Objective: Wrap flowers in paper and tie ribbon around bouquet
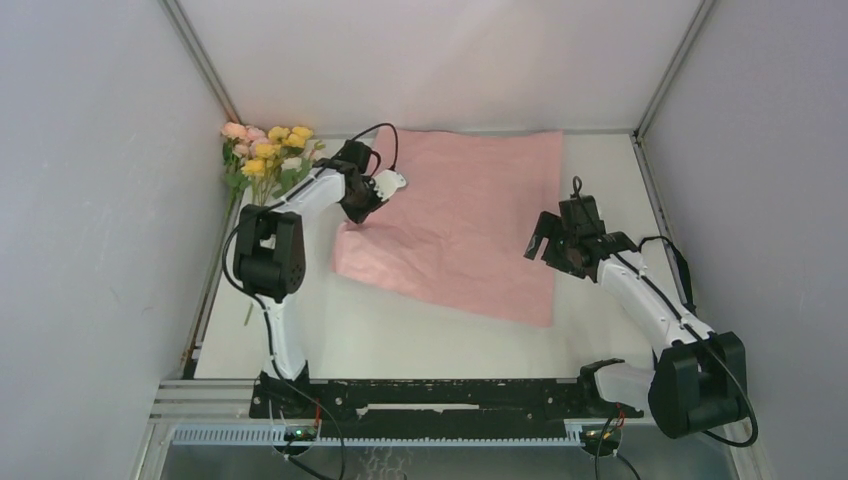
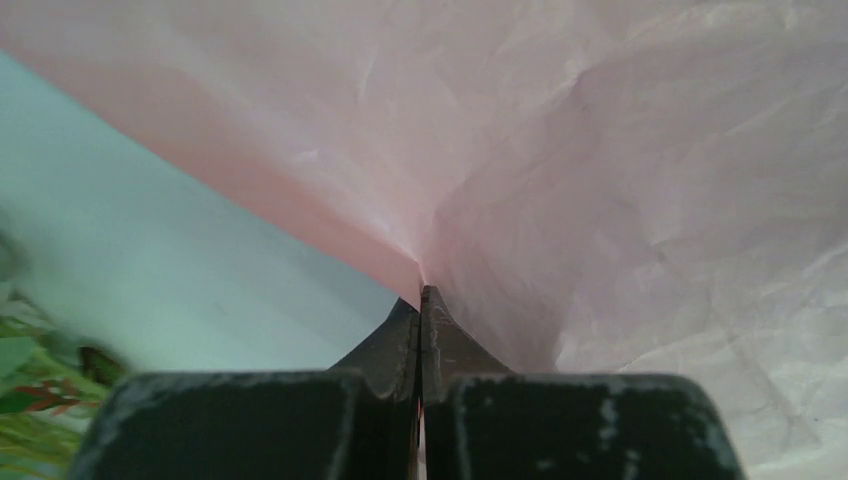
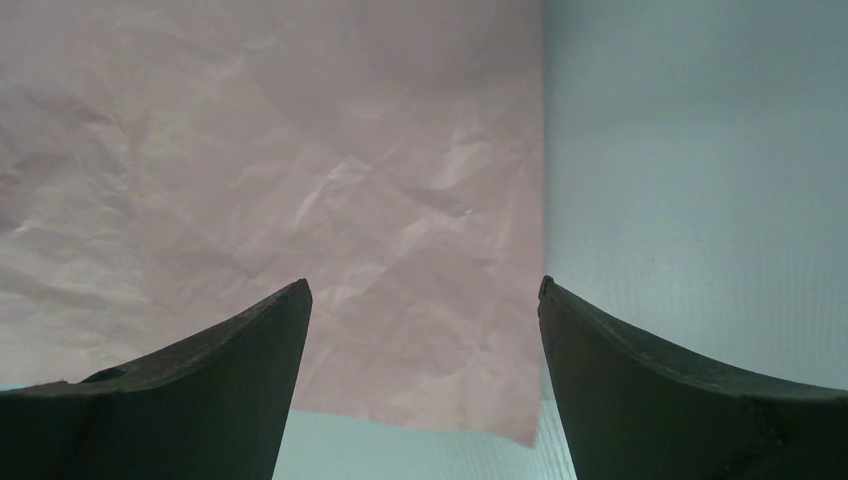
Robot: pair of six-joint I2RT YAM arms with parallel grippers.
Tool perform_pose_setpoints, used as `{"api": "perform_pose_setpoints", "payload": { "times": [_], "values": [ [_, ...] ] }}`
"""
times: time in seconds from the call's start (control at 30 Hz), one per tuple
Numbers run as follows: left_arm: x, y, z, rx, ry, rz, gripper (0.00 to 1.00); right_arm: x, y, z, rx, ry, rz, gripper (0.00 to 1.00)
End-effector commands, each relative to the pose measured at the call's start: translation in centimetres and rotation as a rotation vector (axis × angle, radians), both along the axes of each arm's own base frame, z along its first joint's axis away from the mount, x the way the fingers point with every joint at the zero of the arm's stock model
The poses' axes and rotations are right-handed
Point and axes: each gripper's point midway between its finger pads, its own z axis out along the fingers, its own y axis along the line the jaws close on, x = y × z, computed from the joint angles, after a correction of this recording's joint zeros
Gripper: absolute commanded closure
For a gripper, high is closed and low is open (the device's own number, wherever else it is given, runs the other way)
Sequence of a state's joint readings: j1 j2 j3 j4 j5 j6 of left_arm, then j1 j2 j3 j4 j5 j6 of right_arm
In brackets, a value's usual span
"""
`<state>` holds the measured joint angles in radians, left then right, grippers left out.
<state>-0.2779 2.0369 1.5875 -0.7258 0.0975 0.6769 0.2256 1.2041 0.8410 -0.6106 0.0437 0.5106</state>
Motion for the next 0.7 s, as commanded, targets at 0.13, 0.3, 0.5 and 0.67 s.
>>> {"api": "perform_pose_setpoints", "payload": {
  "times": [0.13, 0.3, 0.5, 0.67],
  "values": [
    [-0.8, 5.5, 2.7, 0.224, -0.073, -0.307, 1.00, 0.0, 0.2, 1.9, -0.034, -0.047, 0.033, 0.10],
    [0.5, 6.5, 2.7, 0.289, -0.124, -0.347, 1.00, 0.2, 1.6, 1.3, -0.049, -0.044, 0.095, 0.22],
    [4.0, 4.0, 3.6, 0.258, -0.290, -0.421, 1.00, 6.1, 4.7, 1.2, 0.015, -0.102, 0.209, 0.51],
    [5.7, 2.6, 4.5, 0.265, -0.343, -0.430, 1.00, 13.6, 3.2, -1.4, -0.043, -0.025, 0.177, 0.79]
  ]
}}
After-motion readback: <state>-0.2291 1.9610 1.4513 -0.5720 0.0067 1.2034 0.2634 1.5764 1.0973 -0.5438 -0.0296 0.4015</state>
